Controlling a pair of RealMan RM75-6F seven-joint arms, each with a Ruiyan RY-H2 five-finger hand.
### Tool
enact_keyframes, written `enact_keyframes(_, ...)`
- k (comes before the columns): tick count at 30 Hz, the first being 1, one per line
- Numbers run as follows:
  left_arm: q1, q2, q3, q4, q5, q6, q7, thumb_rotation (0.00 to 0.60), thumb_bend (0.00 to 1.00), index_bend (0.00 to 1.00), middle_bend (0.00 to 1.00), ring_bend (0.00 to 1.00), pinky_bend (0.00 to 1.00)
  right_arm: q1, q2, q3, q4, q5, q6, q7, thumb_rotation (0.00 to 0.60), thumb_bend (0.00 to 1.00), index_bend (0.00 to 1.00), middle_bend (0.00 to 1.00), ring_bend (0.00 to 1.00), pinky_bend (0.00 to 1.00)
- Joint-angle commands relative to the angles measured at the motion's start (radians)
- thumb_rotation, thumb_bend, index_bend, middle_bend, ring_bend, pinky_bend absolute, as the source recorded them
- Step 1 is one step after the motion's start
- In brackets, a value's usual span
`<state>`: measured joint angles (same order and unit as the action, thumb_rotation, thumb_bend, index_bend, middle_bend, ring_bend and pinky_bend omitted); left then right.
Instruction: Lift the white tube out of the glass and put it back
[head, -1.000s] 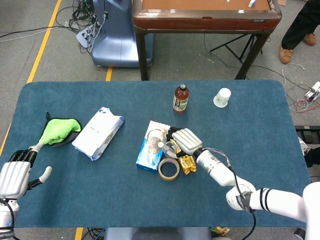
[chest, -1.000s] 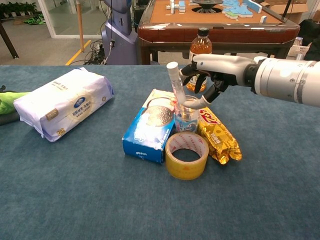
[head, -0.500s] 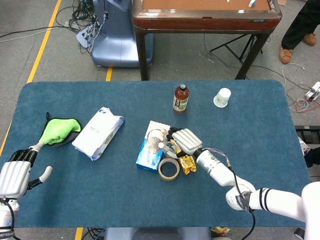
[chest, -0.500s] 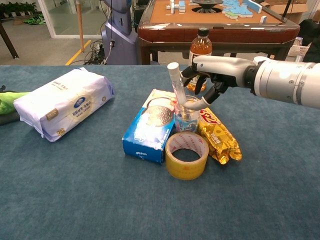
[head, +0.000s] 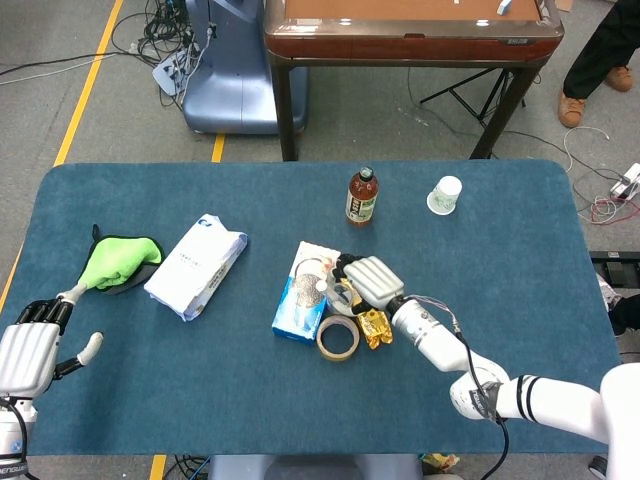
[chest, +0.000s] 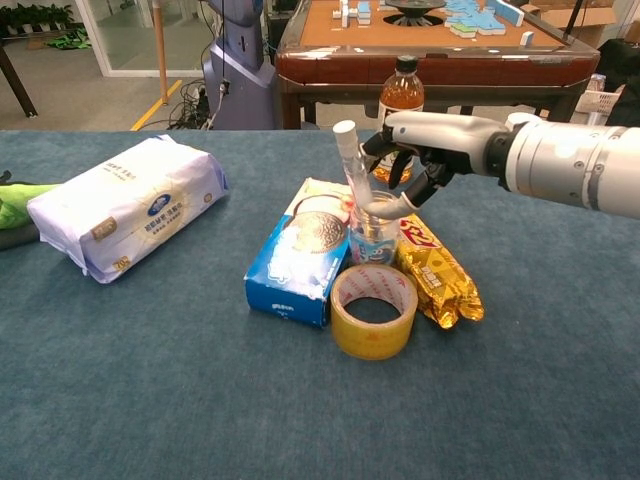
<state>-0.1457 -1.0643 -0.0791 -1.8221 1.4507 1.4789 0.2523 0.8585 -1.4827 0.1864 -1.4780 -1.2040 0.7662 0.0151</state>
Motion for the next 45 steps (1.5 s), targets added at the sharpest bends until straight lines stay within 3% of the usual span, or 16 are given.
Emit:
enact_keyframes(1, 0.0, 0.0, 0.0, 0.001, -0.001, -0.001, 0.0, 0.6, 0.21, 0.11, 0.2, 0.24, 0.19, -0.001, 0.0, 0.0, 0.001, 0.001, 0.001, 0.001, 0.6, 0.45, 0.54, 0.34, 0.19, 0.28)
enact_keyframes(19, -0.007, 0.0, -0.005, -0.006, -0.003, -0.006, 0.01, 0.6, 0.21, 0.11, 0.2, 0.24, 0.19, -0.047, 0.029, 0.02, -0.025, -0.051, 0.089, 0.089, 0.6, 0.46, 0.6, 0.39, 0.25, 0.29)
enact_keyframes(30, -0.011, 0.003, -0.005, -0.013, -0.005, -0.012, 0.019, 0.6, 0.21, 0.11, 0.2, 0.24, 0.19, -0.096, 0.033, 0.042, -0.015, -0.079, 0.135, 0.286, 0.6, 0.49, 0.64, 0.44, 0.33, 0.29)
enact_keyframes(45, -0.018, 0.006, -0.009, -0.024, -0.008, -0.017, 0.033, 0.6, 0.21, 0.11, 0.2, 0.24, 0.19, -0.139, 0.055, 0.09, -0.027, -0.1, 0.143, 0.614, 0.6, 0.51, 0.64, 0.45, 0.35, 0.3)
